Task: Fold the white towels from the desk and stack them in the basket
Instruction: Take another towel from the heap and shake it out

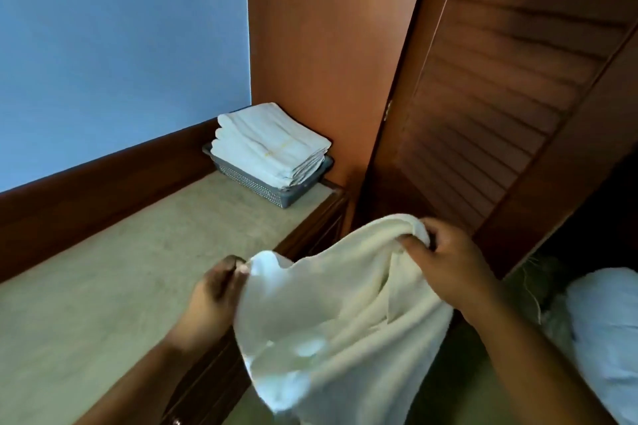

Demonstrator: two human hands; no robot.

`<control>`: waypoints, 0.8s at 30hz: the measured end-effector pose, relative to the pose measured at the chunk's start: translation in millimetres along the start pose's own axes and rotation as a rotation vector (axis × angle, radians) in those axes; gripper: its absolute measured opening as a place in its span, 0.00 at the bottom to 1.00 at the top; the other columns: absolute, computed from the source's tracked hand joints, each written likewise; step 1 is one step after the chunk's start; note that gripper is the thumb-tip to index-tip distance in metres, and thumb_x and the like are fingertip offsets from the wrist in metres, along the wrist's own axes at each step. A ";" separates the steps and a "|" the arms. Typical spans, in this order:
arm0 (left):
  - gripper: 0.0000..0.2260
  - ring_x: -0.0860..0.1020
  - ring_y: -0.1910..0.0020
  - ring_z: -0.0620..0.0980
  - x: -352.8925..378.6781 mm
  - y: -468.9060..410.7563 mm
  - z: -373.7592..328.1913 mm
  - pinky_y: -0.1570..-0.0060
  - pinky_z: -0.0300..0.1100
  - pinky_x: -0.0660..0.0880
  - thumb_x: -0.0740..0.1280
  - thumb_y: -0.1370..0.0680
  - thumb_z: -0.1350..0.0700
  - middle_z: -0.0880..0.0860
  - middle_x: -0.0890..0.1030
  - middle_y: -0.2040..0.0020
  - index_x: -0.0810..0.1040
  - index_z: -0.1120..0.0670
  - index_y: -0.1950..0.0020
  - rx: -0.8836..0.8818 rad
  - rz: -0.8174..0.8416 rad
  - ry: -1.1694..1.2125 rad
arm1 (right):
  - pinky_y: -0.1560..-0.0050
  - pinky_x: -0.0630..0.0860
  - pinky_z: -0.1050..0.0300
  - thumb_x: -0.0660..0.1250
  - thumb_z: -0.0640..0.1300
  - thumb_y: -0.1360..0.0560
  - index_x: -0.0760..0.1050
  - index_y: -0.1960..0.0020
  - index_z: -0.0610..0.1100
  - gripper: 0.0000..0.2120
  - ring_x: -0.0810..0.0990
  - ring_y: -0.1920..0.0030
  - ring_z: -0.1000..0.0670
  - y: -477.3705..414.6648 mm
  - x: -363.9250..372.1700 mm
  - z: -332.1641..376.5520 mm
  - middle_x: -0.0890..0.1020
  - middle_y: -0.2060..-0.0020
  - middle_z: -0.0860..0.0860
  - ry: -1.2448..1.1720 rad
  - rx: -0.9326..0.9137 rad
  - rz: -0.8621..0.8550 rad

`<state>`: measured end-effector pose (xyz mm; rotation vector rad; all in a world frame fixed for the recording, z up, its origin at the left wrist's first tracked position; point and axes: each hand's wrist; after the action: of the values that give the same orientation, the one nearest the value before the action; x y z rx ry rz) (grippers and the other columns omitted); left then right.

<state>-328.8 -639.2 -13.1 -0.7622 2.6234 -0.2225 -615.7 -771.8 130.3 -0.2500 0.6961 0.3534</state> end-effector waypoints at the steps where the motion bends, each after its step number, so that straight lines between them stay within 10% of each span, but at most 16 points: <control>1: 0.19 0.77 0.66 0.44 0.9 -17.6 -18.2 0.65 0.41 0.73 0.59 0.19 0.40 0.49 0.78 0.64 0.76 0.53 0.57 0.069 0.001 -0.019 | 0.58 0.75 0.58 0.69 0.50 0.22 0.78 0.51 0.52 0.03 0.78 0.58 0.56 -8.2 2.6 -5.9 0.82 0.56 0.53 0.046 0.031 0.057; 6: 0.13 0.78 0.62 0.47 19.1 -49.8 -105.5 0.61 0.41 0.73 0.61 0.16 0.53 0.47 0.77 0.61 0.77 0.55 0.57 0.422 0.213 -0.191 | 0.68 0.70 0.68 0.77 0.56 0.30 0.73 0.36 0.57 0.24 0.77 0.68 0.61 -30.5 57.0 -18.8 0.77 0.69 0.58 -0.091 -0.021 0.373; 9: 0.11 0.80 0.60 0.48 24.6 -45.4 -123.7 0.59 0.42 0.74 0.62 0.15 0.56 0.48 0.79 0.59 0.79 0.57 0.55 0.390 0.321 -0.183 | 0.55 0.77 0.67 0.80 0.61 0.36 0.64 0.27 0.65 0.42 0.80 0.56 0.67 -42.7 89.0 -25.3 0.83 0.55 0.62 -0.161 -0.062 0.567; 13: 0.08 0.80 0.60 0.47 11.5 -23.8 -115.2 0.60 0.39 0.74 0.65 0.17 0.56 0.47 0.80 0.60 0.80 0.56 0.54 0.219 0.205 -0.149 | 0.56 0.80 0.41 0.69 0.64 0.29 0.80 0.54 0.50 0.17 0.84 0.60 0.49 -56.7 109.0 -36.3 0.84 0.62 0.49 -0.127 -0.295 0.610; 19: 0.08 0.78 0.63 0.38 -3.0 25.4 -61.1 0.64 0.33 0.70 0.71 0.23 0.42 0.44 0.81 0.62 0.78 0.44 0.55 -0.277 0.312 -0.731 | 0.71 0.68 0.65 0.67 0.49 0.28 0.77 0.60 0.49 0.05 0.72 0.70 0.61 -99.3 86.0 -29.7 0.76 0.72 0.59 -0.424 -0.367 0.557; 24: 0.17 0.73 0.66 0.44 15.8 98.0 -57.7 0.64 0.43 0.69 0.65 0.20 0.41 0.46 0.76 0.64 0.77 0.55 0.54 -0.419 -0.227 -0.292 | 0.77 0.63 0.67 0.69 0.38 0.22 0.78 0.56 0.46 0.06 0.71 0.72 0.63 -136.5 64.5 -54.8 0.76 0.72 0.60 -0.546 -0.134 0.573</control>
<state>-412.0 -563.2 8.9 -1.1363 2.3249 0.3635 -547.2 -899.8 61.5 -0.0664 0.1890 0.9766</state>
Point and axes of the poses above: each hand's wrist, its own y-axis away from the middle knuckle, its own x-axis out of the palm, z = x × y
